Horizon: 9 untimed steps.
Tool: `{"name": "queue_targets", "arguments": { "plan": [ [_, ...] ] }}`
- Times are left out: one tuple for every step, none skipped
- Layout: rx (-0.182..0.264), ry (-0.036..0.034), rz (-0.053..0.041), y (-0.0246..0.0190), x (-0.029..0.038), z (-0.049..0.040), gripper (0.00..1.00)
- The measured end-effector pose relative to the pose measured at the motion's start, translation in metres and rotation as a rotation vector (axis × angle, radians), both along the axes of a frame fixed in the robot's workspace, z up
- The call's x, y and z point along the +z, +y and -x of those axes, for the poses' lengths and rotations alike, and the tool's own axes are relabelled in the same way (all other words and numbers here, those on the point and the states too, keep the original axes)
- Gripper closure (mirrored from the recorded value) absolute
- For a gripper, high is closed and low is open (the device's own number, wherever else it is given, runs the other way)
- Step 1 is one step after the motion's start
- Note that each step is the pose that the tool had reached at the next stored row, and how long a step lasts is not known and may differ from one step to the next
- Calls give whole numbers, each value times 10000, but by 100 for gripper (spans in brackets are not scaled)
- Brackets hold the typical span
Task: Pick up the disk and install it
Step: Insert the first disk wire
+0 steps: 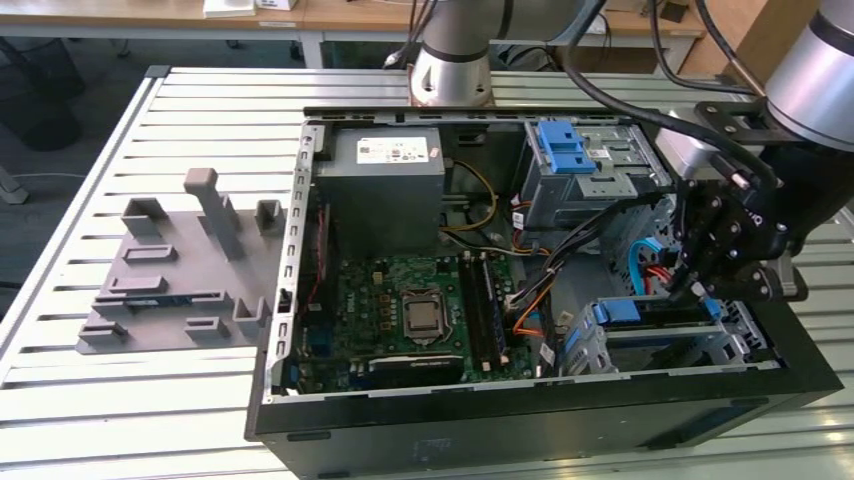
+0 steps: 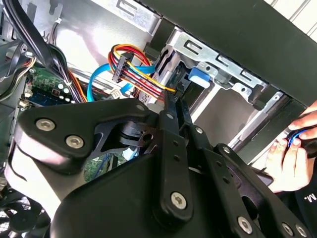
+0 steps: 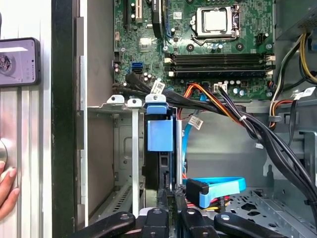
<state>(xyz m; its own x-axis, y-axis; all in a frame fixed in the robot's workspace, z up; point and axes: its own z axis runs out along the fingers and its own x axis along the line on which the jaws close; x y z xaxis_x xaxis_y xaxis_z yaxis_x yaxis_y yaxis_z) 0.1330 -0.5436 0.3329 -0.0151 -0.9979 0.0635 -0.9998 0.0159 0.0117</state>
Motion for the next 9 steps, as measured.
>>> {"name": "queue_targets", "arguments": {
  "plan": [
    [-4,1,1,-1,-1,0,83],
    [-9,2,-1,-2,-3,-1,83],
    [-14,2,-1,-7,-4,-1,83],
    [-22,2,0,-14,-5,-1,83],
    [-30,2,-1,-17,-7,-2,83],
    [-34,2,-1,-19,-9,-2,83],
    [-37,2,0,-20,-12,-1,83],
    [-38,2,0,-21,-16,-2,83],
    [-39,2,0,-21,-22,-2,83]
  ]
}}
